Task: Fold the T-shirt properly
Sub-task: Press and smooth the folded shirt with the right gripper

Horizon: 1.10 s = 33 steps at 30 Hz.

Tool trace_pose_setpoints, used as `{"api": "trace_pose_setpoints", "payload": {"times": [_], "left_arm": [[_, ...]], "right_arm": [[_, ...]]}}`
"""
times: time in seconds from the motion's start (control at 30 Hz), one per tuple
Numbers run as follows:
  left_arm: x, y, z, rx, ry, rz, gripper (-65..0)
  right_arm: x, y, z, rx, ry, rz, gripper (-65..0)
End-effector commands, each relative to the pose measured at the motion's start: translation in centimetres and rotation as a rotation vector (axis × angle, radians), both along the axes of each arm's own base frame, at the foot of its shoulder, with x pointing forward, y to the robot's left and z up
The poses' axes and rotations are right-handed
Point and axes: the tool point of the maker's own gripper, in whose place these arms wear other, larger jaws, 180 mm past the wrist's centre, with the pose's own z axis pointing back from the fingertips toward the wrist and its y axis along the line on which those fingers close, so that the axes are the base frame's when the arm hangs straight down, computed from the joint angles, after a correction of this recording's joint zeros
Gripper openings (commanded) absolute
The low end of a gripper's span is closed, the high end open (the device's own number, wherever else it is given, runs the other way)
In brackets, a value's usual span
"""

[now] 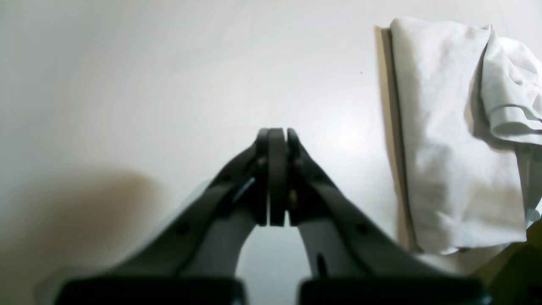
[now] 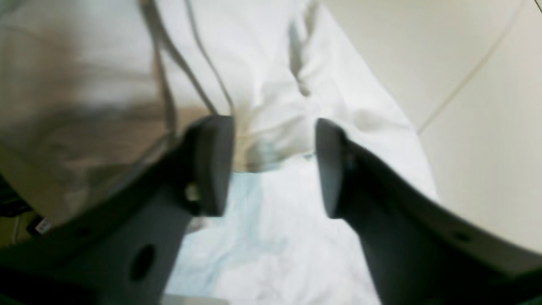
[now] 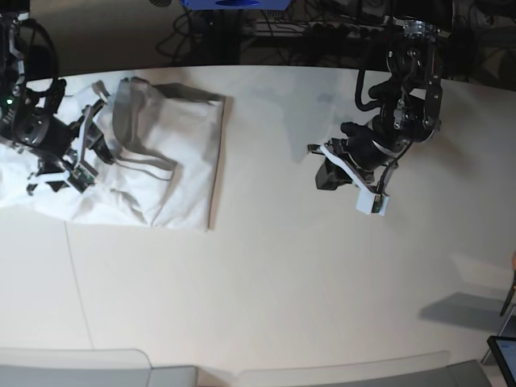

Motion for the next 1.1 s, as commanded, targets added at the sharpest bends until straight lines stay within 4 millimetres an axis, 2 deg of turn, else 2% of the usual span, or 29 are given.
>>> {"api": "trace_pose_setpoints", "payload": {"times": [0.0, 0.23, 0.4, 0.47, 0.7, 0.83, 1.07], "left_arm": [[0.7, 0.0, 0.9, -0.010, -0.041, 0.001, -65.0], [0.6, 0.9, -1.1, -0.002, 0.018, 0.026, -65.0], [0.3, 1.1, -1.8, 0.000, 0.039, 0.032, -65.0], [0.2, 1.1, -1.7, -0.001, 0.037, 0.031, -65.0], [0.2, 1.0, -1.8, -0.001, 0.037, 0.028, -65.0], [0.2, 1.0, -1.8, -0.001, 0.037, 0.028, -65.0], [0.4, 1.1, -1.6, 0.000, 0.031, 0.030, -65.0]], "right_arm": [[0.3, 0.8, 0.7, 0.024, -0.024, 0.027, -26.4], [-1.2, 4.4, -0.7, 0.088, 0.027, 0.087, -25.0], [-1.2, 6.4, -0.7, 0.161, 0.026, 0.069, -25.0], [-0.5, 6.7, -0.3, 0.173, 0.007, 0.065, -25.0], [0.8, 5.6, -1.0, 0.164, 0.014, 0.033, -25.1], [0.8, 5.1, -1.1, 0.138, 0.013, 0.037, -25.1], [1.2, 3.4, -3.4, -0.018, 0.007, -0.004, -25.1]]}}
